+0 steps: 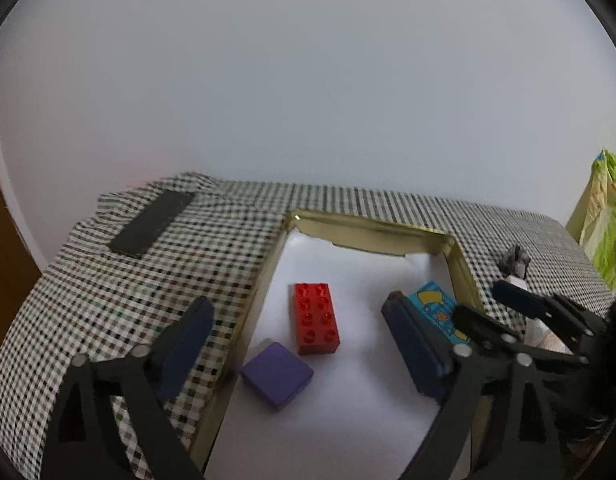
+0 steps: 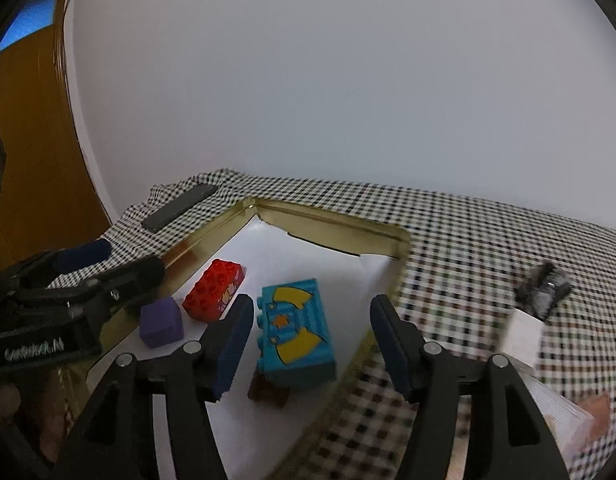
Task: Organize rigid objects
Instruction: 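Grasp the lime green block with the right gripper while the left reaches toward the beige box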
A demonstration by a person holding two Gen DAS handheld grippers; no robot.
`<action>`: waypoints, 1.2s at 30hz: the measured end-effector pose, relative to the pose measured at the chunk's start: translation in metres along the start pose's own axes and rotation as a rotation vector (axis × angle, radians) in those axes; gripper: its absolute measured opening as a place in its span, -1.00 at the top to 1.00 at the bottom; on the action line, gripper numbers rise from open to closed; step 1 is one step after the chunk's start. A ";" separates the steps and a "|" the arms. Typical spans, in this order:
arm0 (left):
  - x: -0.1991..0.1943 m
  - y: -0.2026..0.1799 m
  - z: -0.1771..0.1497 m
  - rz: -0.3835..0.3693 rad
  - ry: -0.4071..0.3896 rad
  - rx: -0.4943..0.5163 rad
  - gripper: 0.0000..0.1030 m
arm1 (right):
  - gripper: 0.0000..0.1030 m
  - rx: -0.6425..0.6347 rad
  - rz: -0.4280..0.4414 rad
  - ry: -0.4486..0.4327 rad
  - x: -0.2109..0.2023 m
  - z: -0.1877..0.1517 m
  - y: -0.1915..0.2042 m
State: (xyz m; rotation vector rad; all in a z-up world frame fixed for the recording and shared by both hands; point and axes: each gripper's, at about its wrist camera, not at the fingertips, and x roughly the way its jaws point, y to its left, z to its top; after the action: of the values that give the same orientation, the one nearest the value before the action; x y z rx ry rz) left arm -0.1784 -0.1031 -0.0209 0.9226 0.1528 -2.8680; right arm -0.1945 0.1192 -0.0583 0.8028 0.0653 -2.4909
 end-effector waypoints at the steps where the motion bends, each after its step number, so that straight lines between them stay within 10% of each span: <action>1: -0.004 -0.001 -0.002 0.006 -0.013 -0.001 -0.89 | -0.27 0.002 -0.001 -0.010 -0.006 -0.002 -0.002; 13: -0.040 -0.053 -0.041 -0.049 -0.102 0.036 -0.99 | -0.38 0.027 -0.149 -0.067 -0.089 -0.051 -0.056; 36: -0.039 -0.080 -0.063 -0.074 -0.076 0.045 -0.99 | -0.39 0.059 -0.178 0.098 -0.073 -0.073 -0.067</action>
State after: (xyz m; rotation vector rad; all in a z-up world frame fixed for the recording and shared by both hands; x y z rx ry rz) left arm -0.1221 -0.0125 -0.0445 0.8315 0.1186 -2.9810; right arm -0.1381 0.2257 -0.0853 0.9820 0.1015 -2.6288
